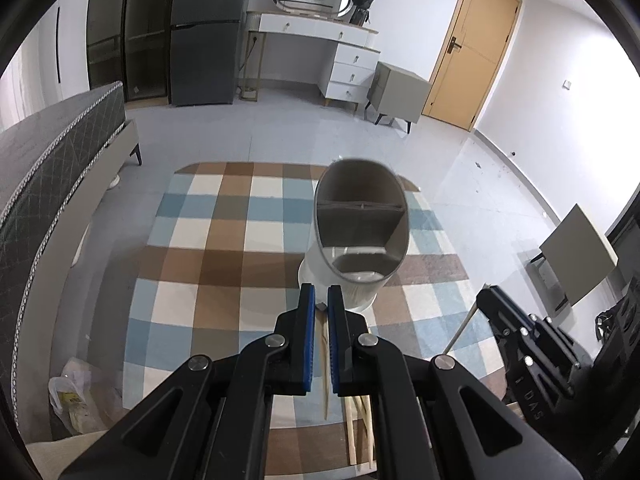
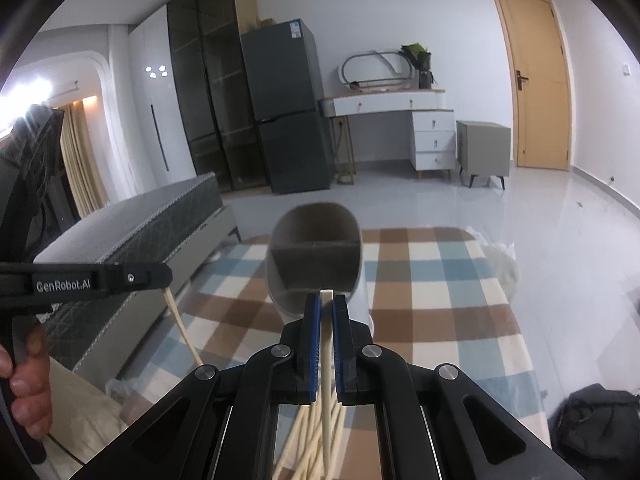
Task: Organize utensils
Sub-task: 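Lift the held chopsticks with both grippers and lower them into the utensil holder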
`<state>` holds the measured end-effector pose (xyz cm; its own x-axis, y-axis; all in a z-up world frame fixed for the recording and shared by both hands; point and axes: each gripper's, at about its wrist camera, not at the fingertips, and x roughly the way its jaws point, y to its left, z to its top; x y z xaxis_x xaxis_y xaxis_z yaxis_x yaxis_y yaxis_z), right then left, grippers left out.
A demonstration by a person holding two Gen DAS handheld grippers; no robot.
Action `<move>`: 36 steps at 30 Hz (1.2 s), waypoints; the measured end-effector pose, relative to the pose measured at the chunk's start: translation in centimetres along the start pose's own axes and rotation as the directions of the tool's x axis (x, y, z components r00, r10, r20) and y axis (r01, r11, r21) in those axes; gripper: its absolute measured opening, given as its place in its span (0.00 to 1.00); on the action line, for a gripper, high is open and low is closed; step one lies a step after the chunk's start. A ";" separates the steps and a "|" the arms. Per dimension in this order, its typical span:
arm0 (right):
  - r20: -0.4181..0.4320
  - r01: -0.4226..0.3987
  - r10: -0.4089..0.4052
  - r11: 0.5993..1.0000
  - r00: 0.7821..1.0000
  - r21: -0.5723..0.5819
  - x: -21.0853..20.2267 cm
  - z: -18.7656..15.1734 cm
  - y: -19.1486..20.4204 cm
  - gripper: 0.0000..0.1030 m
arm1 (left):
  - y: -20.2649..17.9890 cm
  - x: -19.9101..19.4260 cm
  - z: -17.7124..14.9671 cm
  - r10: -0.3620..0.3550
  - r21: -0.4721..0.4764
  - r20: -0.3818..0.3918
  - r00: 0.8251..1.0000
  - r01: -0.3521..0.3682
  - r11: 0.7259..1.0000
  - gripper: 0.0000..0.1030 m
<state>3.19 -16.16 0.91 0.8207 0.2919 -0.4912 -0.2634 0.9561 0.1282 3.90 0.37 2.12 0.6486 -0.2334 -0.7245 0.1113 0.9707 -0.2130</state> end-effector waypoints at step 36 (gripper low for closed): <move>0.273 -0.056 0.081 0.993 0.959 -0.100 6.8 15.2 0.2 0.05 | -0.4 3.0 17.3 -0.113 0.080 0.200 0.973 0.099 0.992 0.01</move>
<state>16.48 -13.62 10.71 0.9036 0.3642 -0.2256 -0.3581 0.9311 0.0689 18.81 0.27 11.43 0.7696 -0.3251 -0.5496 0.2342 0.9444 -0.2306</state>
